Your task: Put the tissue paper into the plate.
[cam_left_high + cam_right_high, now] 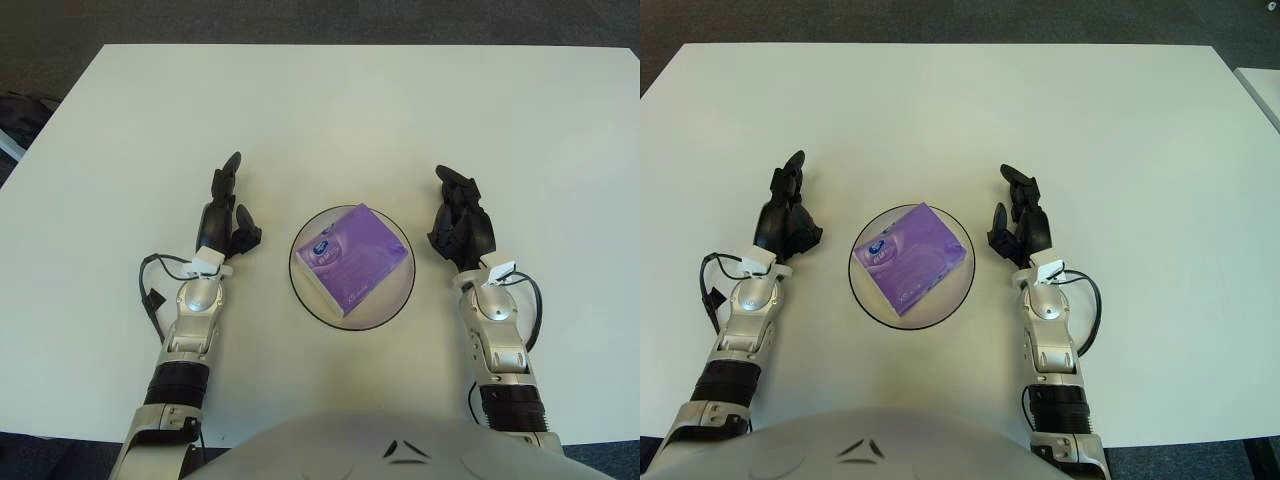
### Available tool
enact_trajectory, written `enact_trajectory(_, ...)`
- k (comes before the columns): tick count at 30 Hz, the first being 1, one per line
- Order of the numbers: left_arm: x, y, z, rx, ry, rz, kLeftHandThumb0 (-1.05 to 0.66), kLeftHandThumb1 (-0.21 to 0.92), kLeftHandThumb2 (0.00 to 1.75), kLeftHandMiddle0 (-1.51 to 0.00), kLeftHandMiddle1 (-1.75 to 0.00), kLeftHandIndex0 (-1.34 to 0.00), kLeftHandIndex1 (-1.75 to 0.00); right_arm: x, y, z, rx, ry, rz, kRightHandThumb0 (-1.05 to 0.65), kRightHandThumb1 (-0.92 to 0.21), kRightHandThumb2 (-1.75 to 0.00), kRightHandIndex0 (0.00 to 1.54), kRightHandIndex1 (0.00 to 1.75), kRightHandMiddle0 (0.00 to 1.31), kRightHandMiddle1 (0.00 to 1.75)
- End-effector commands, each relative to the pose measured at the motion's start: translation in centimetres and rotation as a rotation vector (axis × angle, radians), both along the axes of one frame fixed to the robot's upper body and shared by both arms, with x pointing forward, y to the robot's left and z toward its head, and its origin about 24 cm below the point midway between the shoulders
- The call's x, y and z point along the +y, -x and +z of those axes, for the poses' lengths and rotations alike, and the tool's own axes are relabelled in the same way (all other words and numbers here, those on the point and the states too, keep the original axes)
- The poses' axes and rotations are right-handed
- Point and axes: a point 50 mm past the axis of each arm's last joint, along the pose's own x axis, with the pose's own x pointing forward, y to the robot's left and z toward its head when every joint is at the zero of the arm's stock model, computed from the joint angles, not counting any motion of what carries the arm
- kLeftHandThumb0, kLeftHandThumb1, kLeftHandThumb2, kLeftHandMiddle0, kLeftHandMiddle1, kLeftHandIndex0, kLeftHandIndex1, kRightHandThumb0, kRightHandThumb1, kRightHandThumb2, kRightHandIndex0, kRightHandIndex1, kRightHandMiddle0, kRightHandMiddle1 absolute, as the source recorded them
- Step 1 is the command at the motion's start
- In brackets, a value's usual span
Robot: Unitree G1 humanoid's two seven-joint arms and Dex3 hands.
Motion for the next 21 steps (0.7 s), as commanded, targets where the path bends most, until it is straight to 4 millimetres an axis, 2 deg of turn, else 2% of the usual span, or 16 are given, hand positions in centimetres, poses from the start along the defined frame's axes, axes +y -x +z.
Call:
enact_trajectory(1, -0.23, 2.87, -4.6, 0.204, 0.014, 0.041, -0.88, 0.92, 1.21, -0.1, -0.01, 0.0, -0.5, -0.23, 0.87, -2.1, 0.119, -0.005, -0.013, -0.56, -0.92, -0.86, 0.26, 0.07, 0.0, 0.69)
enact_trajectory(8, -0.16, 2.87, -4.77, 0.232, 0.03, 0.04, -0.88, 0.92, 1.21, -0.12, -0.02, 0.0, -0.53, -0.19, 0.92, -2.19, 0.122, -0.004, -0.009, -0.56, -0.92, -0.86, 0.26, 0.07, 0.0, 0.71)
enact_trajectory(21, -0.24, 2.65, -4.59, 0.21, 0.037, 0.012, -0.84, 0.92, 1.21, -0.11, -0.01, 0.0, -0.49, -0.21, 0.84, -2.35, 0.123, -0.001, -0.011, -0.57, -0.92, -0.87, 0.27, 0.07, 0.0, 0.72)
